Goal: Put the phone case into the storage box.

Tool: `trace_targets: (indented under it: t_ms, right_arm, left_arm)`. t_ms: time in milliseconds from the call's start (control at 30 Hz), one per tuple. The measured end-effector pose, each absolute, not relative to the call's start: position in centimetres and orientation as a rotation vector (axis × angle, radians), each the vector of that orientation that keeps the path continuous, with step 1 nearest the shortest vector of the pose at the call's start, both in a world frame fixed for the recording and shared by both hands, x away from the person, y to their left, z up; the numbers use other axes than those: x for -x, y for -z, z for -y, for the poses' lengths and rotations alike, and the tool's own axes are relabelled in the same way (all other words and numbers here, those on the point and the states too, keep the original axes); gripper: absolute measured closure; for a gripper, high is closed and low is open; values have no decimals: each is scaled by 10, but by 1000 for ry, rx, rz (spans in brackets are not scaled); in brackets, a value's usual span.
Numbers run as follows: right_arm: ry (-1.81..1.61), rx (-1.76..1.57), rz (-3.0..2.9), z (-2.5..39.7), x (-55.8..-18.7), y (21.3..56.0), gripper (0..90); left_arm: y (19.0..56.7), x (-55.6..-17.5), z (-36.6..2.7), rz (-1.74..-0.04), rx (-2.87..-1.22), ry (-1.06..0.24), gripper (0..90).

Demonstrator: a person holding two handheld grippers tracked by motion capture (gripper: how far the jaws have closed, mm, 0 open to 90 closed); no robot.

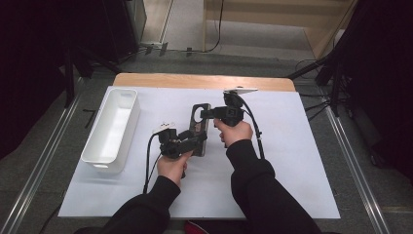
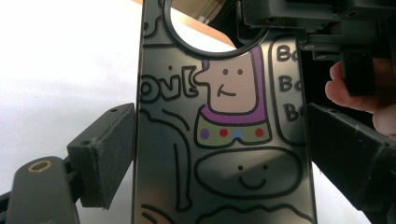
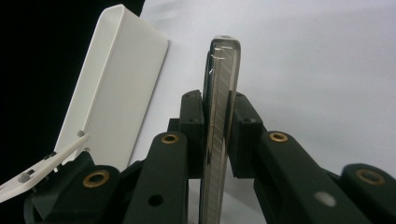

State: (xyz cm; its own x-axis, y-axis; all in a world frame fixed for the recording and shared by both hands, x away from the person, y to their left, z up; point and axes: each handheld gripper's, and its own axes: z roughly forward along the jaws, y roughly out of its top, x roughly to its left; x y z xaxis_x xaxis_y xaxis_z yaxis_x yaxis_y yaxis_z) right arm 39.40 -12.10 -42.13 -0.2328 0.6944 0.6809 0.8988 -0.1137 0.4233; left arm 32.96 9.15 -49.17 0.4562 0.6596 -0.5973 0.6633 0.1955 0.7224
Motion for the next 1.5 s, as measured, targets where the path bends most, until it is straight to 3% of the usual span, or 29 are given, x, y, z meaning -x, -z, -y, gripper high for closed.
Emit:
trace_targets:
  t_ms: [900, 1167, 1500]
  right_arm:
    - [1263, 1707, 1999, 117, -392, 410, 779]
    - [1264, 1717, 2013, 120, -392, 410, 780]
    - [1274, 1724, 2027, 126, -392, 407, 781]
  left_arm:
    - [489, -334, -96, -1174, -1524, 41, 113]
    - [483, -334, -92, -1151, -1585, -29, 119]
    - [477, -334, -94, -1131, -1603, -8, 119]
